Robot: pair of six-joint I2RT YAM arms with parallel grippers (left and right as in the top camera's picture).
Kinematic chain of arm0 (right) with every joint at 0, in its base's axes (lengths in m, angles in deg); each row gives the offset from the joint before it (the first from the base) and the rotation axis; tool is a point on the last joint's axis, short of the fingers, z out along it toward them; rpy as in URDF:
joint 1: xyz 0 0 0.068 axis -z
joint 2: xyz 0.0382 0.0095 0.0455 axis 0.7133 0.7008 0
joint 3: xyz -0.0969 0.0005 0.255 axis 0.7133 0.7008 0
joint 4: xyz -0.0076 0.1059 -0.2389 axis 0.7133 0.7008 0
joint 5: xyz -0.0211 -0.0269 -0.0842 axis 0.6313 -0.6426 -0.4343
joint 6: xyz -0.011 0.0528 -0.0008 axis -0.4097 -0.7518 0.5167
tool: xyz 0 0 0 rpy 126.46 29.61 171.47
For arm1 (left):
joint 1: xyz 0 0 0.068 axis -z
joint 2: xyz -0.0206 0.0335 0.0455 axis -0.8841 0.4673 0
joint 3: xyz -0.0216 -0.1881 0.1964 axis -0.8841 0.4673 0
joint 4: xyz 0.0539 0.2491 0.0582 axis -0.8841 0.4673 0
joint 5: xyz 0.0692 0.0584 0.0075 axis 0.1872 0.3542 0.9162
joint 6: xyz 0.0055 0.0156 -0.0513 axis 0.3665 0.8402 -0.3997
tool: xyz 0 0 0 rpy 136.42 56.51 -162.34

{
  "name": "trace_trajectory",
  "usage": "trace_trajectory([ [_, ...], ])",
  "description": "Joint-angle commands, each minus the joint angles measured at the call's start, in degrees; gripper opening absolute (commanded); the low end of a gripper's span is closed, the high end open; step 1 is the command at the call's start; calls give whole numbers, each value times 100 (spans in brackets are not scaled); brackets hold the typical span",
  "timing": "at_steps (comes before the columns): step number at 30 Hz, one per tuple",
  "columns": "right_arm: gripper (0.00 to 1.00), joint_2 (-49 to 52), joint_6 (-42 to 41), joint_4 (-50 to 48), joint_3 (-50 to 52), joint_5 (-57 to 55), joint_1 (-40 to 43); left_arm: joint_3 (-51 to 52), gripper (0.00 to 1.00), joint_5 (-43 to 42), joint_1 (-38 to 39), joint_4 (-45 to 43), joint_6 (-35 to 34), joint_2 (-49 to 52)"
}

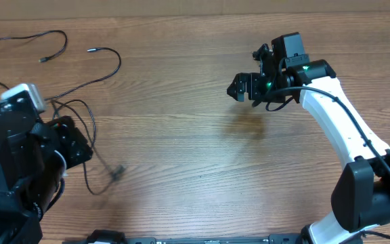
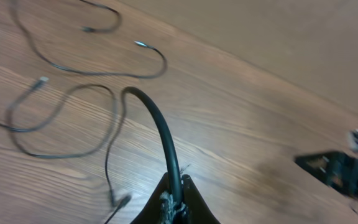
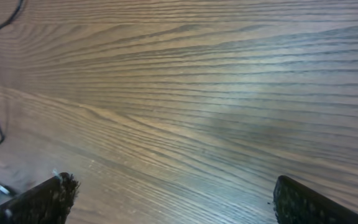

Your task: Untangle cables

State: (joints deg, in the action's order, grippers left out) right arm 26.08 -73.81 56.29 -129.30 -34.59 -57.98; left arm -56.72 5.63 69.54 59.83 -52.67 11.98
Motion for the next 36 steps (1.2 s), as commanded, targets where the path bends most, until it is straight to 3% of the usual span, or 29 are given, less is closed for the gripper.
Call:
trace_trajectory([
  [1, 100, -122, 20, -15, -72, -299, 7, -105, 5, 719, -35, 13, -160, 22],
  [5, 100, -122, 20, -13, -72, -299, 7, -105, 4, 907, -37, 15, -776, 22],
  [15, 100, -122, 20, -15, -72, -299, 7, -103, 4, 905, -37, 20, -1300, 66],
  [20, 100, -122, 20, -13, -72, -299, 7, -103, 4, 887, -164, -269, -1287, 186],
  [26, 100, -122, 17, -15, -72, -299, 7, -103, 5, 916, -446, -162, -743, 737],
  [30, 100, -122, 20, -15, -72, -299, 7, -103, 4, 903, -1161, 369, -1893, 1086],
  [36, 100, -122, 17, -15, -72, -299, 7, -103, 4, 560, -2677, 389, -1904, 1119],
])
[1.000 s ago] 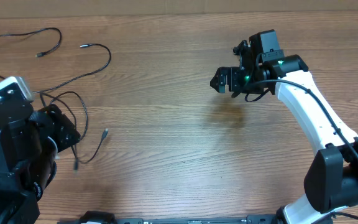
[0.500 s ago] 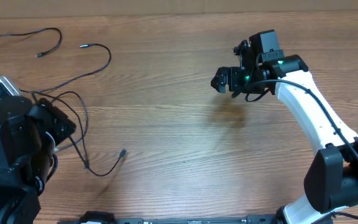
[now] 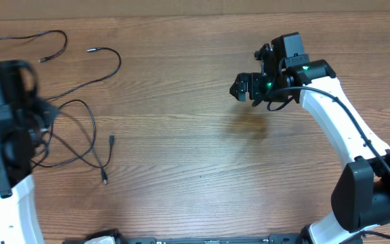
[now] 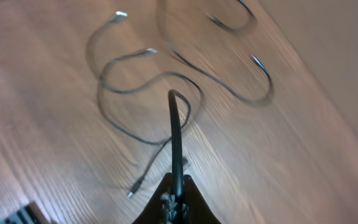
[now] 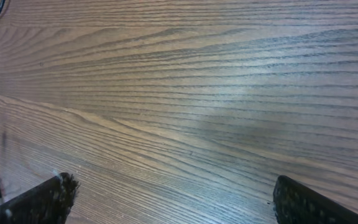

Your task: Untangle cables

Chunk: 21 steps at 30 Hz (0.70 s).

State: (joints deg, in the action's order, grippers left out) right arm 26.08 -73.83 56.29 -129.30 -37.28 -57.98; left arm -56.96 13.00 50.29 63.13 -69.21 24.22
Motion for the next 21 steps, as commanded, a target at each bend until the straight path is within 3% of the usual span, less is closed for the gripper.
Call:
trace_trajectory([
  [1, 100, -122, 22, -13, -72, -31, 7, -70, 4, -365, -1102, 94, -249, -103],
  [6, 100, -122, 20, -13, -72, -31, 7, 133, 5, -656, -2531, 133, -249, -90],
  [11, 100, -122, 22, -15, -72, -31, 7, 389, 5, -601, -3482, 118, -310, 114],
  [21, 100, -122, 22, -13, -72, -31, 7, 1248, 5, -160, -4190, -741, -1001, 1008],
])
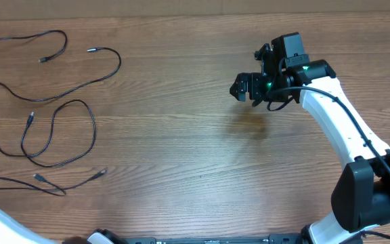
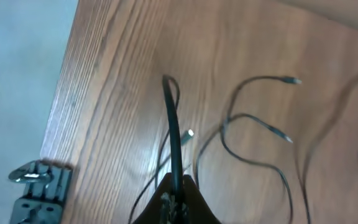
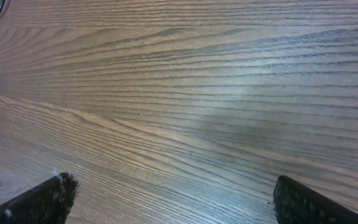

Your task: Untangle cables

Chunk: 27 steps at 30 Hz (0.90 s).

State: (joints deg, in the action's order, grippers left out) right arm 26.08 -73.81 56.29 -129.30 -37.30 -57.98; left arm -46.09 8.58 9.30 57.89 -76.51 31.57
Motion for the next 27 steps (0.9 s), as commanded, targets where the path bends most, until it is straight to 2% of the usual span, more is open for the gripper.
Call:
trace_trajectory([
  [1, 100, -122, 17, -13, -72, -28, 7, 186, 4, 411, -92, -358, -269, 387],
  [7, 100, -122, 20, -13, -72, -28, 7, 188, 4, 1414, -92, -1141, -181, 1233],
  [13, 100, -122, 17, -15, -72, -28, 7, 188, 4, 1777, -92, -1432, 326, 2063],
  [14, 100, -122, 17, -15, -72, -28, 7, 188, 5, 2114, -94, -1429, 487, 2500],
  [18, 100, -122, 17, -15, -72, -28, 7, 188, 5, 2627, -96, -1488, 490, 3058],
  [21, 100, -122, 20, -13, -72, -28, 7, 188, 13, 2594, -94, -1718, 699, 3407],
  [23, 100, -122, 20, -13, -72, -28, 7, 188, 15, 2302, -94, -1882, 1036, 3617],
  [24, 100, -122, 20, -15, -72, -28, 7, 188, 21, 2138, -94, -1950, 1134, 3698],
  [27, 100, -122, 17, -15, -72, -28, 7, 188, 27, 1698, -94, -2074, 1355, 3873],
])
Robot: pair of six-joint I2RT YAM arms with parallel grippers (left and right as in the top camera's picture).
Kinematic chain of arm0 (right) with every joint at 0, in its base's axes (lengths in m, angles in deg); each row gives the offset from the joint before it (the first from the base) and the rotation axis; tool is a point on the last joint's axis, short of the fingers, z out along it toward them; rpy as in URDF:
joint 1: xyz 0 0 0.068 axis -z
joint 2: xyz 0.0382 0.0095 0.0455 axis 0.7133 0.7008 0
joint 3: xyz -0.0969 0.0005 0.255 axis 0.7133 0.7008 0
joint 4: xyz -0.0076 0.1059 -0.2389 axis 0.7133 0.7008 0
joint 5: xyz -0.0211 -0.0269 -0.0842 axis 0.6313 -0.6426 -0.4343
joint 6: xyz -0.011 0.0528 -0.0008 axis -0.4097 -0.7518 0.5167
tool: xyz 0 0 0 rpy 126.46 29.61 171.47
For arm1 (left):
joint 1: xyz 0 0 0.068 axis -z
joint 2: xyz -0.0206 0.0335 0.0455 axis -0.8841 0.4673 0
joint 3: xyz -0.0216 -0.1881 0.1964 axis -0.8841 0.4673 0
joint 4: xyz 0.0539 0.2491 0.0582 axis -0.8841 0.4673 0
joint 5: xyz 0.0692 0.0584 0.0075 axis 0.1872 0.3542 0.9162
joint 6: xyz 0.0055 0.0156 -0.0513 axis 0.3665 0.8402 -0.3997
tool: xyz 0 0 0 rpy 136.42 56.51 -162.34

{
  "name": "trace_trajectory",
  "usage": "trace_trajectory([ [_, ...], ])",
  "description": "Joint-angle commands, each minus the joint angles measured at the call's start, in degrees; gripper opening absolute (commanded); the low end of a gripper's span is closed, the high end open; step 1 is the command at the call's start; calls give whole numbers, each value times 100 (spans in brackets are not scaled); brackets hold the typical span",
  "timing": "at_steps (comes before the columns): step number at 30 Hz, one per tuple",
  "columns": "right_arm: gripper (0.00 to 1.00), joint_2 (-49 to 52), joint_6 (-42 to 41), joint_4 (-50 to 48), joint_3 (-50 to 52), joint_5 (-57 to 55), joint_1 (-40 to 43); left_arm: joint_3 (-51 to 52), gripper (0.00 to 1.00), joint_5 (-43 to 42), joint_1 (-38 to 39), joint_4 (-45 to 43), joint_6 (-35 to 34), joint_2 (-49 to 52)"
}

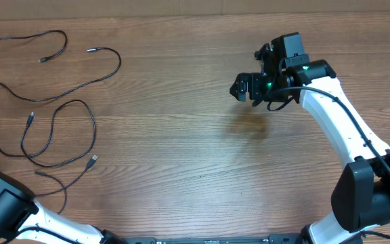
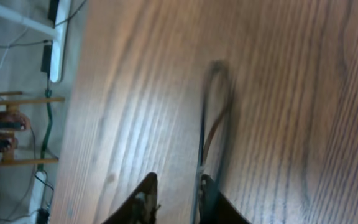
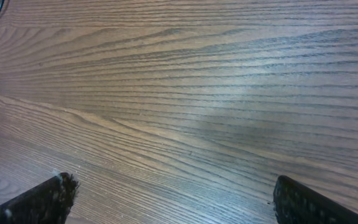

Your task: Untangle cables

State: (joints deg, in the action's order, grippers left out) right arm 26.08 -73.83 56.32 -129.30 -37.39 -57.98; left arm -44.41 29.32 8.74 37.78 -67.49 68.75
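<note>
Three thin black cables lie apart on the left of the wooden table: a long one at the back, a looped one in the middle, and a third at the front left. The third cable runs along the inner side of one finger of my left gripper, whose jaws are apart and grip nothing. In the overhead view the left arm sits at the front-left corner. My right gripper hovers open over bare wood at the right, as the right wrist view also shows.
The table's left edge runs just beside my left gripper, with floor and table legs below it. A wall borders the back of the table.
My left gripper, shut on the front cable then, is now open with the cable loose beside one finger. That cable's free plug has shifted slightly back. The right arm has not moved.
My left gripper first held a cable above the overlapping cables at the left, then higher with them still crossing. Later the three cables lay apart, with the held one at the front-left edge. Now it is released there. The right gripper stayed open throughout.
</note>
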Motion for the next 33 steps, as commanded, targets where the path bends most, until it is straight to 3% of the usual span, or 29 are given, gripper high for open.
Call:
trace_trajectory([
  [1, 100, -122, 20, -15, -72, -20, 7, 20, 28, -514, -37, -85, 514, 170],
  [4, 100, -122, 20, -15, -72, -20, 7, 15, 51, -634, -37, -127, 625, 162],
  [7, 100, -122, 20, -17, -72, -20, 7, 7, 55, -632, -37, -157, 938, 157],
  [9, 100, -122, 22, -17, -72, -20, 7, 7, 76, -629, -37, -164, 1143, 157],
  [10, 100, -122, 22, -15, -72, -20, 7, 0, 94, -592, -37, -125, 1147, 155],
  [11, 100, -122, 20, -17, -72, -20, 7, -26, 99, -540, -37, -70, 1143, 155],
  [21, 100, -122, 20, -17, -72, -20, 7, -1029, 100, -474, -20, 568, 1104, 144],
  [25, 100, -122, 20, -17, -72, -20, 7, -1239, 88, -1117, -15, 581, 1108, 138],
  [29, 100, -122, 20, -17, -72, -20, 7, -1106, 91, -1349, -15, 562, 1106, 264],
  [33, 100, -122, 20, -17, -72, -20, 7, -1082, 85, -1399, -20, 584, 1110, 535],
])
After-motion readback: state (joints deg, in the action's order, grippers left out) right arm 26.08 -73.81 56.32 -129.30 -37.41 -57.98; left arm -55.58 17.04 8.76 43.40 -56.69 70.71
